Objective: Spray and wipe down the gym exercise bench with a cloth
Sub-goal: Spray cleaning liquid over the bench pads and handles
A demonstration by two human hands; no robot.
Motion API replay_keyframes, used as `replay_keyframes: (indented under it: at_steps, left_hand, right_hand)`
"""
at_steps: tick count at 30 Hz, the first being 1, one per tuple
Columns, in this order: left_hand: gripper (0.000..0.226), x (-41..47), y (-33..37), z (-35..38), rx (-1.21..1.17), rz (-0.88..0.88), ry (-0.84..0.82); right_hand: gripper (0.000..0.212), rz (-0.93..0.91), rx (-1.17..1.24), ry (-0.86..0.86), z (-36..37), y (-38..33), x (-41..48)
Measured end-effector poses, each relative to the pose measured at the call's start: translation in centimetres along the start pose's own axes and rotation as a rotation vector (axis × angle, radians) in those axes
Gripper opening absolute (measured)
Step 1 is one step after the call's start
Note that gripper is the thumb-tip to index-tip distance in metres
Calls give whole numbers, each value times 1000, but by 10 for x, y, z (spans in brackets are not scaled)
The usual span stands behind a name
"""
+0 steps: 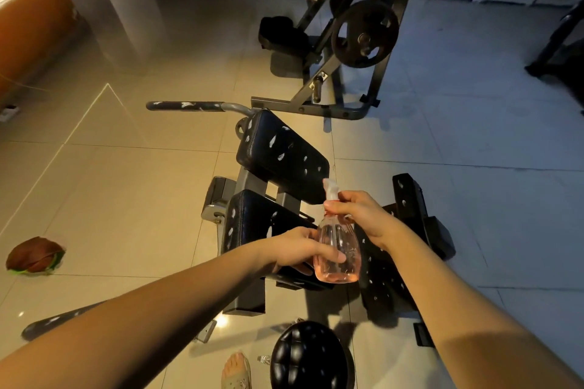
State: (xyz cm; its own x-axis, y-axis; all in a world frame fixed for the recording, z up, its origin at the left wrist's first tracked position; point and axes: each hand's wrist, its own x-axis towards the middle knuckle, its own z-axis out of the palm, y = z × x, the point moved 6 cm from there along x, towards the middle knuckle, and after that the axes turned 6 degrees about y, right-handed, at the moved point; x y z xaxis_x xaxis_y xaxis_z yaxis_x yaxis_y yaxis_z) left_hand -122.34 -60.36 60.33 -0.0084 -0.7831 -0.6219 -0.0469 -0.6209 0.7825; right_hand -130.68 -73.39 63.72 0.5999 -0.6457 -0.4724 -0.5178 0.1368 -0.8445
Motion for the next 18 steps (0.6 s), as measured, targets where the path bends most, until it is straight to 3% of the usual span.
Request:
replay_keyframes:
  at_steps: [3, 7, 11, 14, 18]
  left_hand:
    - [68, 2, -4, 11, 41, -7, -1]
    - [53, -2, -10, 25, 59, -16, -37]
    - [62, -2, -18, 43, 55, -27, -44]
    - [56, 1, -24, 55, 79, -36, -39]
    - [44, 9, -27, 79, 108, -57, -60]
  right_hand:
    - [26, 36, 7, -34, -4, 14, -11]
    - [30, 36, 21, -14, -12, 31, -24]
    - [33, 45, 49, -7, -15, 47, -33]
    - [33, 88, 96, -15, -19, 65, -43]
    - [32, 111, 225, 89, -37, 99, -61]
